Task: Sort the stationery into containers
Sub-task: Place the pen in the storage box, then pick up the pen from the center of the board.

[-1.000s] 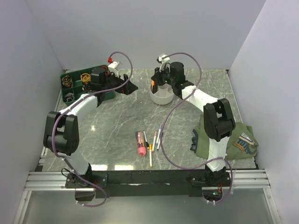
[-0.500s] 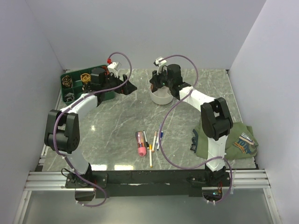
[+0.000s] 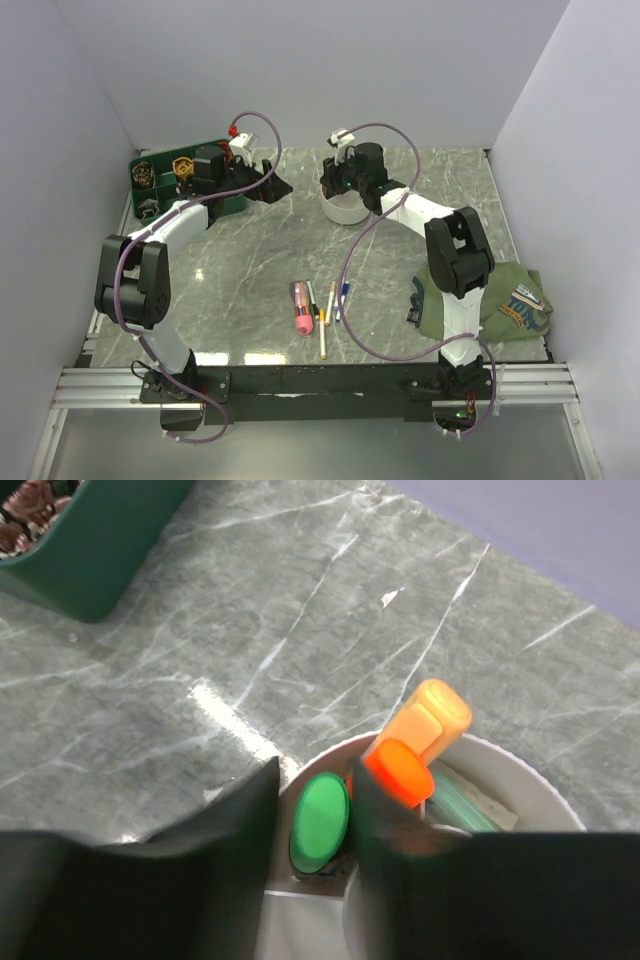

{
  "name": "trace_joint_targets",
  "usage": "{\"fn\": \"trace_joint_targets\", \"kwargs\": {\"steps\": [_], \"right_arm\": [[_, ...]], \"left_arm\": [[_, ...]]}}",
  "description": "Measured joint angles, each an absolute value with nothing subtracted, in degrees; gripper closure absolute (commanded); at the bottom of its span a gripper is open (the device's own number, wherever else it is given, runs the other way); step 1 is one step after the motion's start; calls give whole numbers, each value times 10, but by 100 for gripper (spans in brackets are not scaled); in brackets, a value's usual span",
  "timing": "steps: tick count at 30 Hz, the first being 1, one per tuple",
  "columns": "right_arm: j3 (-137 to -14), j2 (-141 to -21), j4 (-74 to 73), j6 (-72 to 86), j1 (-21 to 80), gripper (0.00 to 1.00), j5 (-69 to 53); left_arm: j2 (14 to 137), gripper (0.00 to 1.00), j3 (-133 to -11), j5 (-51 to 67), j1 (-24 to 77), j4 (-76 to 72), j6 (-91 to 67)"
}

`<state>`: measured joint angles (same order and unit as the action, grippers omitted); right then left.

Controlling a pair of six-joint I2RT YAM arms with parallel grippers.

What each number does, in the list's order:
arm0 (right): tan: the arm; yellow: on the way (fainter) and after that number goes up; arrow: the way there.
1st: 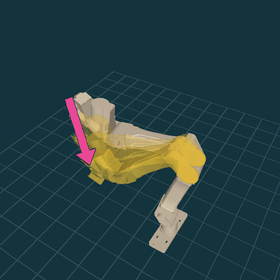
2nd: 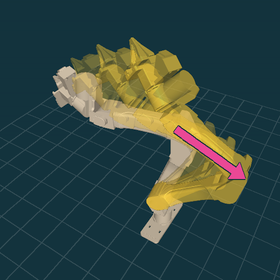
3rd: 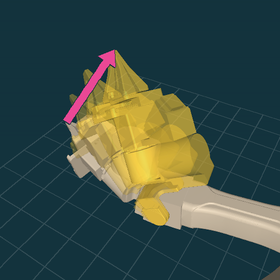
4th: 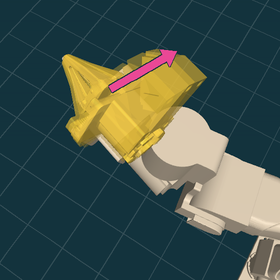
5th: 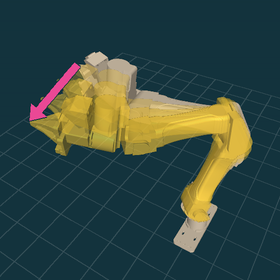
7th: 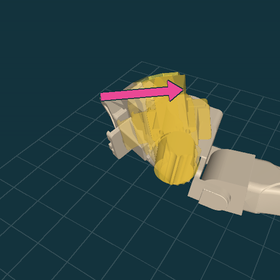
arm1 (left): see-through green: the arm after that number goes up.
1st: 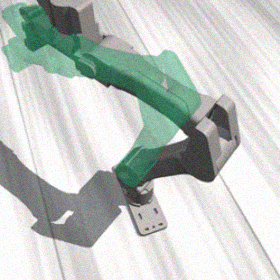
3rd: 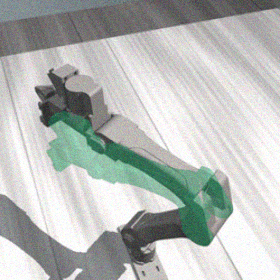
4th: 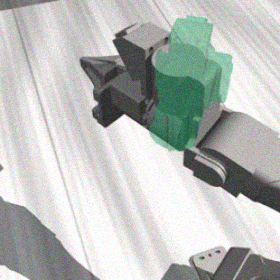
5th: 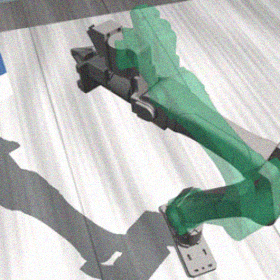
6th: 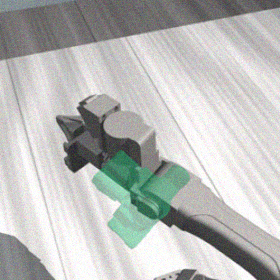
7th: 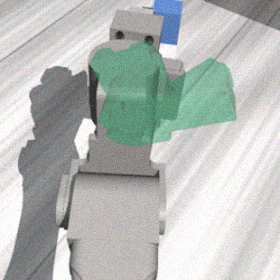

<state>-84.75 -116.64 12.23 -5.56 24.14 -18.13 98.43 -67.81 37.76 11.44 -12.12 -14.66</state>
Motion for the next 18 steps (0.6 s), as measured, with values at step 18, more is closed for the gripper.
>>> {"fn": "trace_joint_targets", "kwargs": {"steps": [18], "right_arm": [[-853, -1022, 39, -35, 244, 38, -152]], "left_arm": [[911, 0, -677, 300, 134, -28, -81]]}}
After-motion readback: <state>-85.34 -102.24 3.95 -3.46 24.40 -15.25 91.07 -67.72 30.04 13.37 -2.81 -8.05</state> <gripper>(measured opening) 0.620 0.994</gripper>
